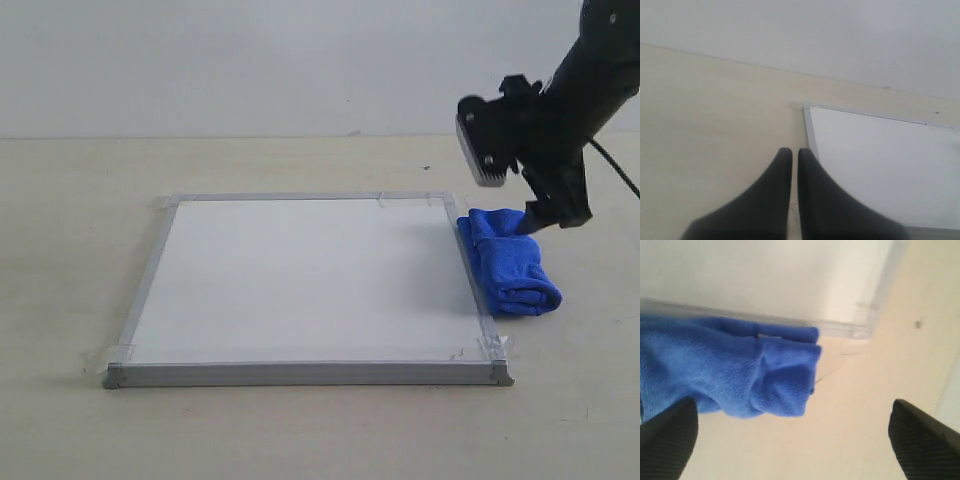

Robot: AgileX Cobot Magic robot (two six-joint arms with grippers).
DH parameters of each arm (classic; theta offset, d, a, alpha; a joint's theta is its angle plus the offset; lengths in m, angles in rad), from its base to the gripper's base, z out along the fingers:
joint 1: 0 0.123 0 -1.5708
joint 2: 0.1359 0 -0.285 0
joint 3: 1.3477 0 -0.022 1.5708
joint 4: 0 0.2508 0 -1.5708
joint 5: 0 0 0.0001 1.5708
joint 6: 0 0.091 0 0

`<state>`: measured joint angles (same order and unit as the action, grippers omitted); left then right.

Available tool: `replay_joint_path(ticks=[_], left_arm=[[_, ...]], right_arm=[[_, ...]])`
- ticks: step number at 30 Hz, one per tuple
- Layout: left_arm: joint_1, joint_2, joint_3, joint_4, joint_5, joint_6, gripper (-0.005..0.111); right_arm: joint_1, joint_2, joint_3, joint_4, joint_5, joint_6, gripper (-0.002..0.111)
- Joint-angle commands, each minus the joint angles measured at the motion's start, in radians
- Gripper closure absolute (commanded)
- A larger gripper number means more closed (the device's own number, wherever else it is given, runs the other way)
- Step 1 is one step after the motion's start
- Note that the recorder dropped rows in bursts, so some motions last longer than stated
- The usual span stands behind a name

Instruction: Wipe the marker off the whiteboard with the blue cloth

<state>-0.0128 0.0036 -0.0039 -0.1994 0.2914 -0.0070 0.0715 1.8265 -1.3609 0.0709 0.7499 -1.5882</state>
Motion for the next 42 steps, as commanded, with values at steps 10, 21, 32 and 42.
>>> replay_joint_path(ticks=[10,21,32,42], left_arm=[[0.003,-0.004,0.004,0.004,0.002,-0.001,0.102],[0.003,-0.004,0.004,0.004,0.002,-0.001,0.102],[0.003,-0.004,0.004,0.004,0.002,-0.001,0.102],[0.003,-0.004,0.004,0.004,0.002,-0.001,0.102]], right_arm=[[-0.004,-0.108,0.001,0.208,0.060,0.853,0.071],[-0.004,-0.095,0.003,0.196,0.045,1.139,0.107],[-0.002,0.099,0.003,-0.029,0.063,1.563,0.107],[-0.002,0.242,0.003,-0.090,0.145,1.607,0.109]])
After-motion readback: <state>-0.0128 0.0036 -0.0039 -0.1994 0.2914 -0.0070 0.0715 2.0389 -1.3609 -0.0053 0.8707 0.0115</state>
